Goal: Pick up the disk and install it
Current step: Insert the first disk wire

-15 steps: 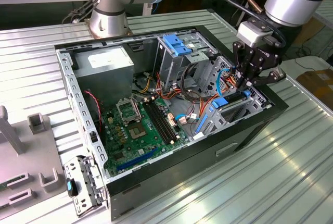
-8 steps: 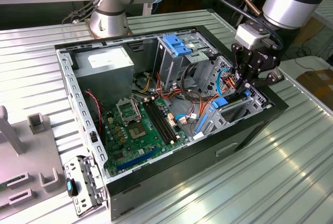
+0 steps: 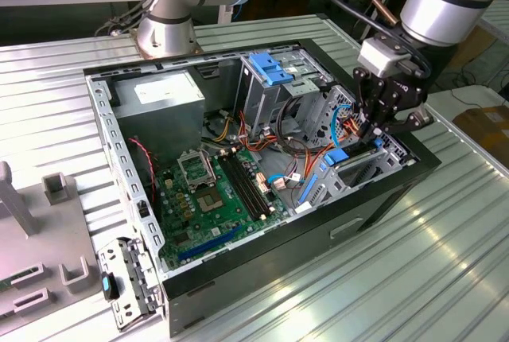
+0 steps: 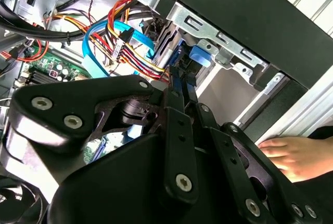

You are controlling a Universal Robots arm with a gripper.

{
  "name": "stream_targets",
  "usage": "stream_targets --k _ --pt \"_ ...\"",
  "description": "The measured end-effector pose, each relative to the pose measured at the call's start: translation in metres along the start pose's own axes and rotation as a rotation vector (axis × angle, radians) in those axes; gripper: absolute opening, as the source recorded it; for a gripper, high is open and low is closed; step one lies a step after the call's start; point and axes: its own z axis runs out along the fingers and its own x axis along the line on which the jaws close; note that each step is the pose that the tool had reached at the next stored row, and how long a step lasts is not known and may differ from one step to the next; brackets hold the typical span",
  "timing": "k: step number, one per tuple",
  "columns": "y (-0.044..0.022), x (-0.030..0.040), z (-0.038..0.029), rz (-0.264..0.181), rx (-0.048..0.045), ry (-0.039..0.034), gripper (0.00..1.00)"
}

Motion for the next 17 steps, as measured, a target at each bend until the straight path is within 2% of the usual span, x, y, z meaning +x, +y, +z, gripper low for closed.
stream_targets --k 6,8,12,17 --pt "0.0002 0.0 0.0013 0.002 -0.0001 -0.0011 0.16" --pt "0.0002 0.0 0.0013 0.004 -0.0001 -0.005 0.16" --pt "0.0002 0.0 0.0005 0.013 -0.0003 -0.0053 0.16" --pt "0.0001 0.0 0.0005 0.019 0.0014 -0.0093 0.16"
